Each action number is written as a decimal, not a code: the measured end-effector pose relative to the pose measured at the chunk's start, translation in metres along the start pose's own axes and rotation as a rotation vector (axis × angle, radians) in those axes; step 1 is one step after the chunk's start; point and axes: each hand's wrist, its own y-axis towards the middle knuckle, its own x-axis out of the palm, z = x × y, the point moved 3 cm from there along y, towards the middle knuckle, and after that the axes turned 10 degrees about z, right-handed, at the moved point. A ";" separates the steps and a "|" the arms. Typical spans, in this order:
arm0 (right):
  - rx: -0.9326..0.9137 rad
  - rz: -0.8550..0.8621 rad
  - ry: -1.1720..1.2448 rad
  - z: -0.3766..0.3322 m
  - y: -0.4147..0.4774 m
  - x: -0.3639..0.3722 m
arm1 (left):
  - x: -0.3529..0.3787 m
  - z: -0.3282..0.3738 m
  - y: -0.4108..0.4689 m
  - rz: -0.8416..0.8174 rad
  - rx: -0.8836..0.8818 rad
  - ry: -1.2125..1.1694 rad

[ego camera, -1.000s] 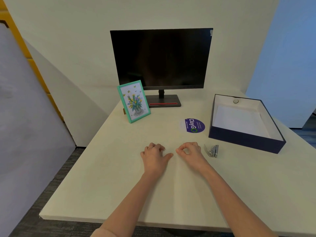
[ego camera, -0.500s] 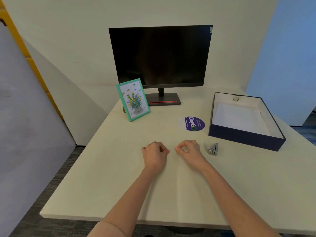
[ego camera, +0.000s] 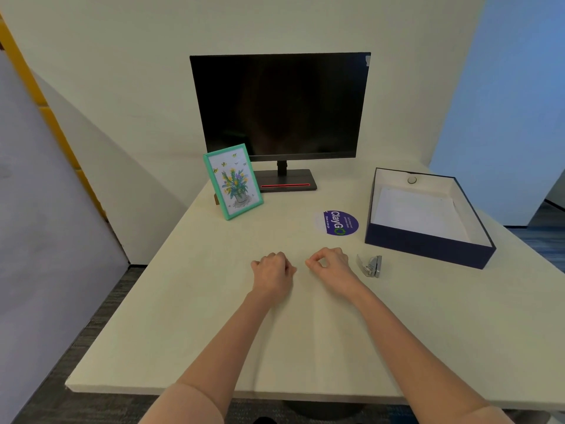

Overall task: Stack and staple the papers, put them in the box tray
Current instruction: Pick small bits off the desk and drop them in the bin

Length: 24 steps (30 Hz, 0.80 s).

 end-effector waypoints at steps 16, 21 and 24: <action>0.294 0.158 0.815 0.000 -0.058 -0.117 | -0.022 0.127 -0.031 -0.206 -0.408 -1.174; 0.266 0.365 0.804 0.037 -0.108 -0.210 | -0.009 0.237 -0.080 -0.394 -0.236 -1.223; 0.252 0.469 0.760 0.069 -0.147 -0.266 | 0.005 0.303 -0.120 -0.529 -0.136 -1.205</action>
